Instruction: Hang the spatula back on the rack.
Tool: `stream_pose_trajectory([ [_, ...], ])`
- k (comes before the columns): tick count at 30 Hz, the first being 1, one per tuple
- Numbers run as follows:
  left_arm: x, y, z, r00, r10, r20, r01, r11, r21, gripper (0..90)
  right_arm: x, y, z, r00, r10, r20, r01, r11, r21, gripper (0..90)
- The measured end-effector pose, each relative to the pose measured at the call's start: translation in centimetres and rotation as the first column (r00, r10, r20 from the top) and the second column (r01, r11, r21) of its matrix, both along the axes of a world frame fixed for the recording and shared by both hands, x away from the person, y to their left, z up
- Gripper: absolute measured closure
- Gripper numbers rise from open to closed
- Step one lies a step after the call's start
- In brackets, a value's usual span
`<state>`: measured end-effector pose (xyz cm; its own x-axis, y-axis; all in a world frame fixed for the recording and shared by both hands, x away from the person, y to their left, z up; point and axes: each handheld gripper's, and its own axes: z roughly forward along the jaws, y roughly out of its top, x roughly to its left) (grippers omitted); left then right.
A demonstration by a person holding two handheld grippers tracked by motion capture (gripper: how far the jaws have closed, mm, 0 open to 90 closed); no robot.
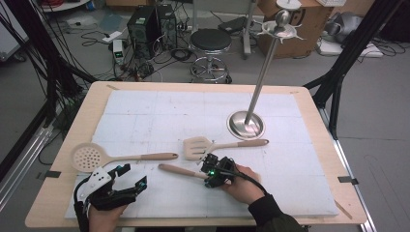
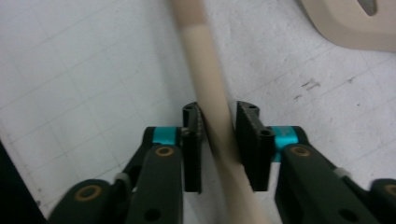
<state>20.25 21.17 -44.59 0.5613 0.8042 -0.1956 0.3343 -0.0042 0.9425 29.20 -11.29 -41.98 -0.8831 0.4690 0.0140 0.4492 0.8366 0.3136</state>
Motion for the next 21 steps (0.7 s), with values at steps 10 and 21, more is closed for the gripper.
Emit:
stream_pose_trajectory([
  [10, 0.0, 0.0, 0.1, 1.0, 0.004, 0.005, -0.004, 1.0, -0.005, 21.2, -0.5, -0.6, 0.1, 0.9996, 0.018, -0.024, -0.017, 0.998, 0.057, 78.6],
  [21, 0.0, -0.1, 0.1, 1.0, 0.002, 0.003, -0.002, 1.0, -0.001, 21.2, -0.5, -4.3, 1.5, 0.9974, -0.069, 0.022, 0.062, 0.967, 0.246, 78.6],
])
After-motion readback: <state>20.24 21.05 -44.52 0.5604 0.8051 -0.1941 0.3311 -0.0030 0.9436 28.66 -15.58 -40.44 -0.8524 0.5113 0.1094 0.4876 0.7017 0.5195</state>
